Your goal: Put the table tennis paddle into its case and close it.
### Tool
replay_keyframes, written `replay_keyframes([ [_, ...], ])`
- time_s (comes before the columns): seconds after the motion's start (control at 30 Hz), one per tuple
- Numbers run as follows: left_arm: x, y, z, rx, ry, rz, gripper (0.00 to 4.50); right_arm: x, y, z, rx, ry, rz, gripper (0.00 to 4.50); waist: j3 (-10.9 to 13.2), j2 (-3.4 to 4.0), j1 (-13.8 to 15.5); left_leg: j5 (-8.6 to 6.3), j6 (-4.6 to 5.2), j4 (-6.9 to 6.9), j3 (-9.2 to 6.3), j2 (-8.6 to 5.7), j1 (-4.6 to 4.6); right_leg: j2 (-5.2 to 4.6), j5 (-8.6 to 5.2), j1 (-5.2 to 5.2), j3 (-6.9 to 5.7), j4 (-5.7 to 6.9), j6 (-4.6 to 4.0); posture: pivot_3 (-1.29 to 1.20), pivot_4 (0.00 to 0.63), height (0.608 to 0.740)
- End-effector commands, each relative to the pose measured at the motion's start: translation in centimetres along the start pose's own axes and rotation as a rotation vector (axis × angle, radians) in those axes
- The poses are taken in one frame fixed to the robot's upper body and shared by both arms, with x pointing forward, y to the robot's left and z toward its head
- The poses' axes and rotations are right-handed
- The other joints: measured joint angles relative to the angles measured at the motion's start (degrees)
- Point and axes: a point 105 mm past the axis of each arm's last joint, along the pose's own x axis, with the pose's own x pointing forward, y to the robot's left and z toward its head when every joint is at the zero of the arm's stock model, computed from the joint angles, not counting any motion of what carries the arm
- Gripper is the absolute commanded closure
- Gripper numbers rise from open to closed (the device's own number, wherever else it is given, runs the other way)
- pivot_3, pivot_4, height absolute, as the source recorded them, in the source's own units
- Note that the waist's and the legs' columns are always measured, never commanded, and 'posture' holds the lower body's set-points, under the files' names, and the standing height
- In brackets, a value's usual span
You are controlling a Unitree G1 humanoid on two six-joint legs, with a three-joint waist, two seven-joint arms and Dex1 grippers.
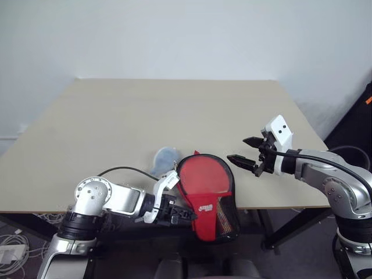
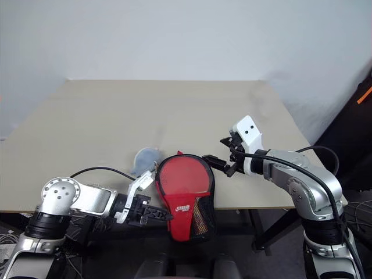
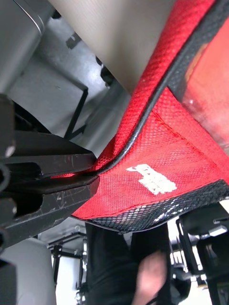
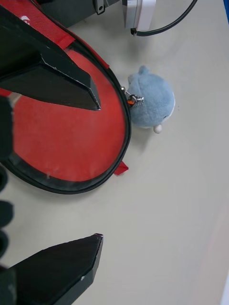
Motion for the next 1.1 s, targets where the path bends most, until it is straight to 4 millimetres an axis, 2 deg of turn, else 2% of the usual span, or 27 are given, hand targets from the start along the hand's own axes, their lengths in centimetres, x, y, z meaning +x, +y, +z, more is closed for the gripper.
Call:
replay_keyframes([
  [0.03,-0.5,0.6,0.7,0.017,-0.029,0.052,4.49,-0.1,0.0,1.4,-0.033,-0.049,-0.005,0.00,0.0,0.00,0.0,0.00,0.00,0.00,0.01,0.00,0.00,0.00,0.00,0.00,0.00,0.00,0.00,0.00,0.000,0.740],
  [0.3,-0.3,0.6,1.6,0.054,-0.076,0.072,4.49,0.2,0.1,1.4,-0.029,-0.055,-0.005,0.00,0.0,0.00,0.0,0.00,-0.02,-0.02,0.03,0.00,0.00,0.00,0.00,0.00,0.00,0.00,0.00,0.00,0.000,0.740],
  [0.43,-1.1,0.0,2.3,0.081,-0.106,0.041,3.55,0.3,0.1,1.5,-0.030,-0.060,0.001,0.00,0.0,0.00,0.0,0.00,-0.02,-0.02,0.03,0.00,0.00,-0.01,0.00,-0.01,0.00,0.00,0.00,0.00,0.000,0.740],
  [0.53,-3.4,-0.9,3.2,0.125,-0.160,0.015,2.47,0.3,0.2,1.5,-0.030,-0.060,0.005,0.00,0.0,-0.02,-0.1,0.00,-0.02,-0.03,0.03,0.01,0.00,0.00,0.00,-0.03,0.00,0.01,-0.01,0.00,0.000,0.740],
  [0.63,-5.0,-1.3,3.1,0.187,-0.186,0.035,1.46,0.2,0.2,1.5,-0.029,-0.059,0.007,0.00,0.0,-0.01,-0.1,0.00,-0.03,-0.06,0.04,0.03,0.00,0.00,0.00,-0.05,0.00,0.01,-0.01,0.00,0.000,0.740],
  [0.7,-5.9,-3.4,2.1,0.309,-0.174,-0.021,0.72,0.3,0.2,1.4,-0.025,-0.059,0.012,0.00,0.0,-0.02,-0.3,-0.02,-0.06,-0.11,0.08,0.03,0.00,-0.01,0.00,-0.07,0.02,-0.03,-0.01,0.00,0.000,0.740],
  [0.73,-6.4,-4.5,1.6,0.367,-0.169,-0.058,0.45,0.3,0.2,1.4,-0.024,-0.060,0.015,0.00,0.1,-0.02,-0.5,-0.03,-0.07,-0.18,0.14,0.02,0.00,-0.03,0.00,-0.07,0.07,-0.06,-0.01,0.00,0.000,0.740],
  [0.8,-7.4,-5.6,1.3,0.456,-0.180,-0.095,0.45,0.6,0.2,1.5,-0.017,-0.067,0.019,0.00,0.1,-0.01,-0.6,-0.03,-0.08,-0.26,0.20,0.03,-0.02,-0.05,0.03,-0.10,0.10,-0.08,-0.05,0.00,0.000,0.740],
  [0.9,-9.0,-4.5,3.1,0.557,-0.268,-0.029,0.40,1.3,0.1,1.7,0.019,-0.077,0.019,0.61,0.1,0.04,-0.6,0.01,-0.13,-0.31,0.21,0.05,0.06,-0.04,0.02,-0.16,0.08,-0.08,-0.06,0.00,0.000,0.740],
  [1.0,-11.0,-2.8,6.6,0.674,-0.421,0.090,0.40,2.4,0.1,1.9,0.046,-0.078,0.017,1.69,0.1,0.09,-0.6,0.03,-0.18,-0.39,0.22,0.05,0.17,-0.04,0.05,-0.13,0.08,-0.08,-0.11,0.00,0.000,0.740],
  [1.1,-13.3,-1.0,10.0,0.718,-0.587,0.207,0.40,3.7,0.2,2.1,0.061,-0.084,0.013,2.71,0.1,0.06,-0.6,0.04,-0.17,-0.38,0.22,0.06,0.12,-0.02,0.05,-0.16,0.08,-0.08,-0.11,0.00,0.000,0.740],
])
